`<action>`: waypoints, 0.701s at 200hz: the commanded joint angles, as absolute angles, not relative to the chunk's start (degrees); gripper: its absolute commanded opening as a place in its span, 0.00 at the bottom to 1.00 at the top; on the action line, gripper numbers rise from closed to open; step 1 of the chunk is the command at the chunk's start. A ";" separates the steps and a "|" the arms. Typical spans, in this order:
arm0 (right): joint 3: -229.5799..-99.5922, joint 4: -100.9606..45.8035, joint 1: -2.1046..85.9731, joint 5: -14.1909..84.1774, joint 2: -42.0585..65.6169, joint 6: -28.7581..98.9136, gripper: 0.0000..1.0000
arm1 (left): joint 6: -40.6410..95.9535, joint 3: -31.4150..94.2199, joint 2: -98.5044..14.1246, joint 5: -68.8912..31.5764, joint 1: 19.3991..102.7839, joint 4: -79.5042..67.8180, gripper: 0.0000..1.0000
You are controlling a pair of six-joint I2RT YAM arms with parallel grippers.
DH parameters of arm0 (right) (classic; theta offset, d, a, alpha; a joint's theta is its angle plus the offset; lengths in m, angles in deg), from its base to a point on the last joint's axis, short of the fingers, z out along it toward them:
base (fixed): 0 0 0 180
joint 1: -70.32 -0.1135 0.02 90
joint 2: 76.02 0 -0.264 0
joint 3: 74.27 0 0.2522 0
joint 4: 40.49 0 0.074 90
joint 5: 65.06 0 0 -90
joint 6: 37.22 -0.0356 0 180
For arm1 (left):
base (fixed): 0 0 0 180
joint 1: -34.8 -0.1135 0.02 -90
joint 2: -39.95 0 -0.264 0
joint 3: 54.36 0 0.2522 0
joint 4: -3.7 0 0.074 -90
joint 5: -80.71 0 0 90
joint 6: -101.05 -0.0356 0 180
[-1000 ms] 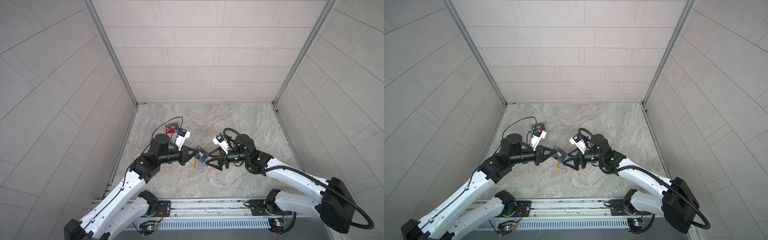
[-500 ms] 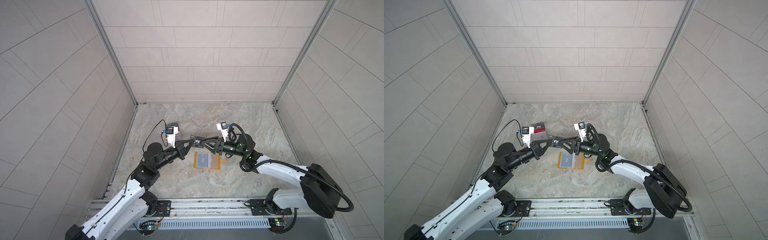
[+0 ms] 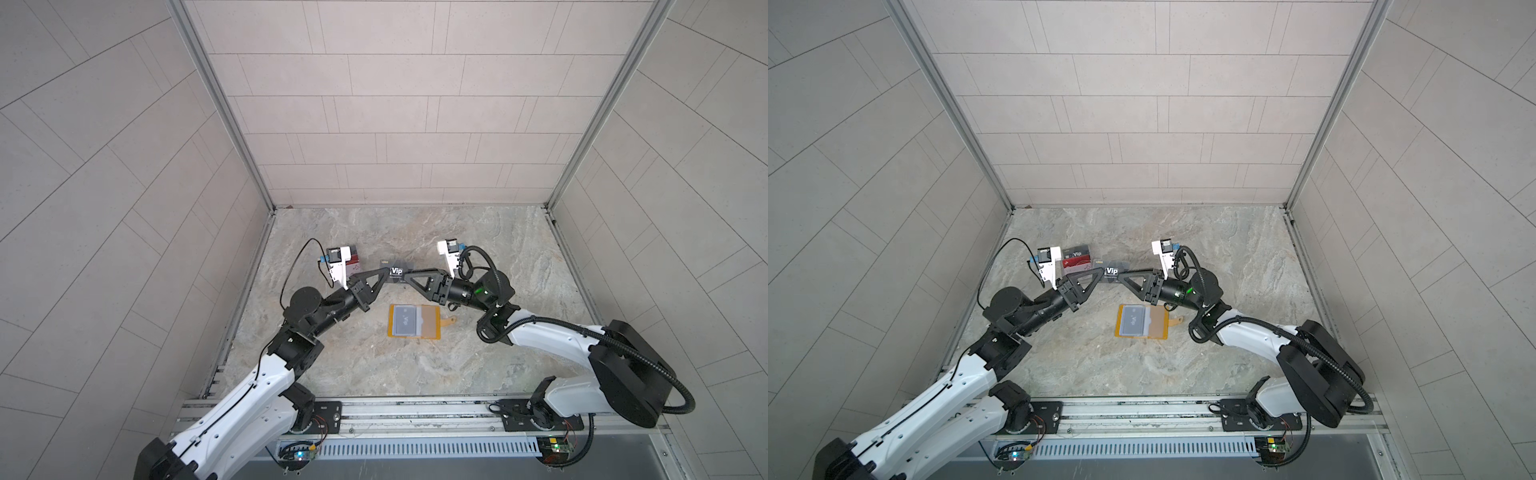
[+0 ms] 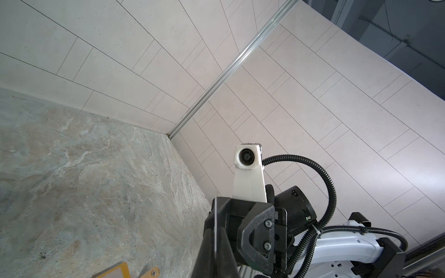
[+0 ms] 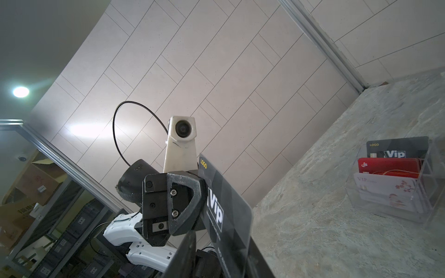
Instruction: Take the credit cards out of the card holder
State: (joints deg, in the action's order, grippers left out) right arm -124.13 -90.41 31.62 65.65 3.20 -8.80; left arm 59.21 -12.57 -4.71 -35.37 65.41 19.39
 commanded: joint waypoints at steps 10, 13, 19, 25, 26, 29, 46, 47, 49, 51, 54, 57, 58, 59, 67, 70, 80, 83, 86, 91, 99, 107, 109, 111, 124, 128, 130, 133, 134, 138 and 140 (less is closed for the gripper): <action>-124.95 -95.71 31.42 66.16 3.21 -10.15 0.28 | 62.47 -13.05 -5.61 -37.57 64.86 25.88 0.00; -124.91 -95.72 31.46 66.10 3.20 -10.15 0.27 | 62.62 -13.08 -5.74 -37.61 64.77 26.13 0.00; -124.81 -95.81 31.47 66.08 3.17 -10.18 0.26 | 62.94 -13.17 -5.83 -37.86 64.75 26.38 0.00; -124.70 -95.98 31.46 65.99 3.17 -10.20 0.25 | 63.14 -13.16 -5.98 -38.02 64.69 26.58 0.00; -124.69 -95.98 31.47 65.99 3.17 -10.17 0.25 | 63.20 -13.17 -6.00 -38.07 64.69 26.58 0.00; -124.68 -95.99 31.47 66.03 3.12 -10.16 0.24 | 63.25 -13.11 -6.01 -38.11 64.62 26.71 0.00; -124.64 -96.03 31.52 65.82 3.09 -9.96 0.18 | 63.91 -13.06 -6.44 -38.71 64.60 27.28 0.00; -124.62 -96.01 31.49 65.82 3.09 -9.97 0.18 | 63.98 -13.07 -6.49 -38.72 64.60 27.28 0.00; -124.65 -95.99 31.54 65.81 3.10 -9.93 0.17 | 64.03 -12.95 -6.53 -38.82 64.60 27.33 0.00; -124.61 -96.01 31.55 65.81 3.13 -9.96 0.16 | 64.11 -12.94 -6.58 -38.88 64.60 27.37 0.00; -124.62 -95.99 31.54 65.80 3.11 -9.96 0.16 | 64.21 -12.95 -6.62 -38.97 64.60 27.48 0.00; -124.55 -95.99 31.55 65.81 3.13 -9.96 0.15 | 64.29 -12.92 -6.66 -39.06 64.60 27.51 0.00; -124.58 -95.99 31.56 65.81 3.10 -9.97 0.15 | 64.30 -12.91 -6.69 -39.07 64.60 27.53 0.00; -124.54 -95.99 31.56 65.81 3.09 -9.97 0.15 | 64.31 -12.91 -6.70 -39.12 64.60 27.50 0.00; -124.51 -95.99 31.55 65.81 3.09 -9.97 0.15 | 64.31 -12.82 -6.72 -39.30 64.57 27.35 0.00; -124.51 -95.99 31.56 65.74 3.13 -9.93 0.15 | 64.25 -12.79 -6.83 -39.26 64.59 27.19 0.00; -124.43 -95.85 31.56 65.66 3.01 -9.91 0.14 | 63.83 -12.56 -6.93 -39.29 64.60 26.65 0.00; -124.42 -95.85 31.56 65.64 2.99 -9.89 0.13 | 63.79 -12.48 -7.02 -39.26 64.60 26.59 0.00; -124.34 -95.85 31.62 65.63 3.04 -9.89 0.13 | 63.80 -12.47 -7.08 -39.30 64.60 26.61 0.00; -124.26 -95.87 31.64 65.65 3.04 -9.88 0.11 | 63.82 -12.40 -7.18 -39.34 64.60 26.63 0.00; -124.21 -95.90 31.60 65.63 3.10 -9.72 0.07 | 63.86 -12.30 -7.44 -39.60 64.60 26.59 0.02; -124.07 -95.87 31.67 65.72 3.09 -9.60 0.05 | 63.74 -12.21 -7.51 -39.87 64.60 26.41 0.05; -124.07 -95.82 31.72 65.77 3.13 -9.57 0.05 | 63.64 -12.21 -7.51 -39.87 64.60 26.35 0.07; -124.05 -95.88 31.73 65.80 3.09 -9.55 0.05 | 63.55 -12.17 -7.51 -39.94 64.60 26.22 0.08; -123.84 -95.76 31.78 66.29 3.00 -9.09 0.05 | 61.87 -11.90 -7.01 -39.54 64.60 23.78 0.36; -123.89 -95.72 31.80 66.47 2.93 -8.94 0.04 | 61.21 -11.70 -6.78 -39.14 64.60 22.22 0.41; -123.85 -95.66 31.81 66.55 2.89 -8.82 0.04 | 60.75 -11.58 -6.67 -38.90 64.60 21.30 0.43; -123.82 -95.47 31.81 66.75 2.87 -8.64 0.04 | 60.04 -11.38 -6.57 -38.56 64.60 19.85 0.46; -123.86 -95.42 31.82 66.76 2.84 -8.61 0.04 | 59.80 -11.27 -6.55 -38.47 64.60 19.44 0.47; -123.87 -95.09 31.86 66.97 2.76 -8.37 0.04 | 58.87 -10.85 -6.39 -38.11 64.60 17.55 0.50; -123.89 -94.84 31.88 67.11 2.67 -8.21 0.04 | 58.47 -10.66 -6.33 -37.98 64.60 16.70 0.52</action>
State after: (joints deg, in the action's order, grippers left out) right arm -124.13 -93.18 31.64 65.85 3.35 -9.13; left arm 62.49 -12.59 -7.47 -38.52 64.80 23.08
